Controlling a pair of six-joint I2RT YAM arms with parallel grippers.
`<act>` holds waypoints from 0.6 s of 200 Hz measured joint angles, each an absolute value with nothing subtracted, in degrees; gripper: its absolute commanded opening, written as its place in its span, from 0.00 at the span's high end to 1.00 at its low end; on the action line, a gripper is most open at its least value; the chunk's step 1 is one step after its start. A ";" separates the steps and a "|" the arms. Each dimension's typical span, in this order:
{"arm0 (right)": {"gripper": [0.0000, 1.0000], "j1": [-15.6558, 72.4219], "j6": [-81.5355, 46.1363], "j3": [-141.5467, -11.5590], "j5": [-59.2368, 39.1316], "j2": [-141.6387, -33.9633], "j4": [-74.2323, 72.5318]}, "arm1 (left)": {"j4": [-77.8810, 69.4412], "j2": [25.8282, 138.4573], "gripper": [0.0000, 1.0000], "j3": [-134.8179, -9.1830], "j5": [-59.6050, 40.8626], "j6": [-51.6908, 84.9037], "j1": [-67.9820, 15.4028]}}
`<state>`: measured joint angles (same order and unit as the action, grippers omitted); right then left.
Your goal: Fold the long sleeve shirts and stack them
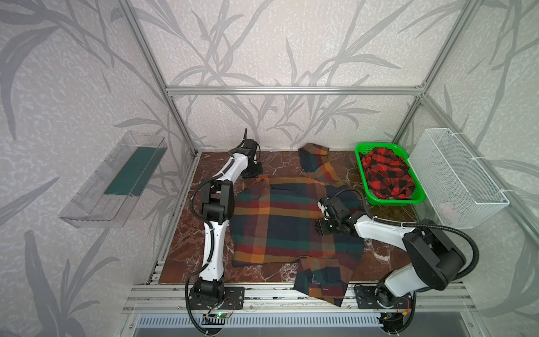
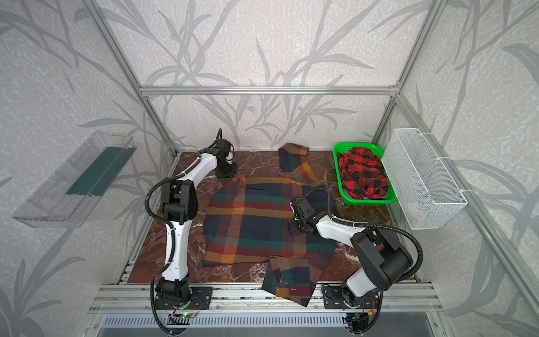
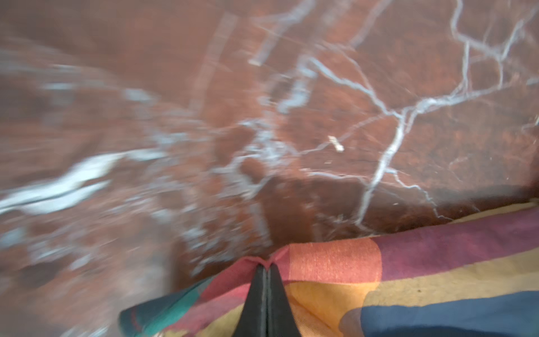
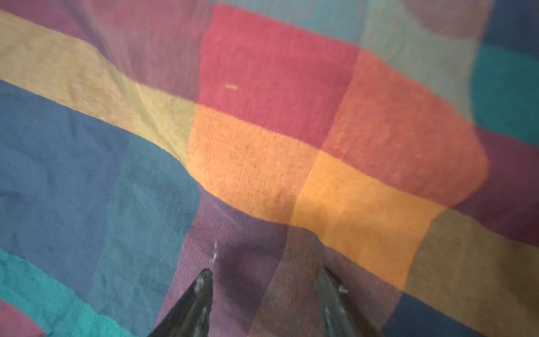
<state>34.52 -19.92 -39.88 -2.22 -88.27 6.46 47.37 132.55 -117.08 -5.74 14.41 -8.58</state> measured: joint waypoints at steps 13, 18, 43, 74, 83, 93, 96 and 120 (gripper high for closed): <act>0.42 34.54 -19.90 -39.88 -1.96 -88.77 5.41 | 47.62 130.43 1.00 -116.84 -5.30 14.59 -7.57; 0.42 34.54 -19.90 -39.88 -1.93 -88.99 4.89 | 47.57 129.56 1.00 -116.84 -4.99 14.59 -7.18; 0.42 34.54 -19.90 -40.40 -1.65 -90.56 2.50 | 47.88 127.46 1.00 -117.78 -2.74 13.74 -6.70; 0.42 34.54 -19.90 -41.19 -1.34 -91.90 0.86 | 49.10 129.16 0.78 -120.64 -0.49 12.10 -6.70; 0.42 34.54 -19.90 -41.19 -1.32 -91.88 0.84 | 49.39 129.56 0.76 -120.92 0.23 11.49 -6.66; 0.42 34.54 -19.90 -41.19 -1.39 -91.74 0.93 | 49.84 129.64 0.71 -120.92 1.21 11.35 -6.44; 0.42 34.54 -19.88 -41.17 -1.39 -91.66 0.95 | 50.00 129.64 0.69 -120.90 1.52 11.11 -6.35; 0.42 34.57 -19.90 -40.56 -2.02 -90.19 2.44 | 50.83 129.40 0.55 -120.44 3.22 11.44 -5.58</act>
<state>34.57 -19.90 -40.56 -2.02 -90.19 2.44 50.83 129.40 -120.44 3.22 11.44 -5.58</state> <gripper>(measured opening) 0.579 0.393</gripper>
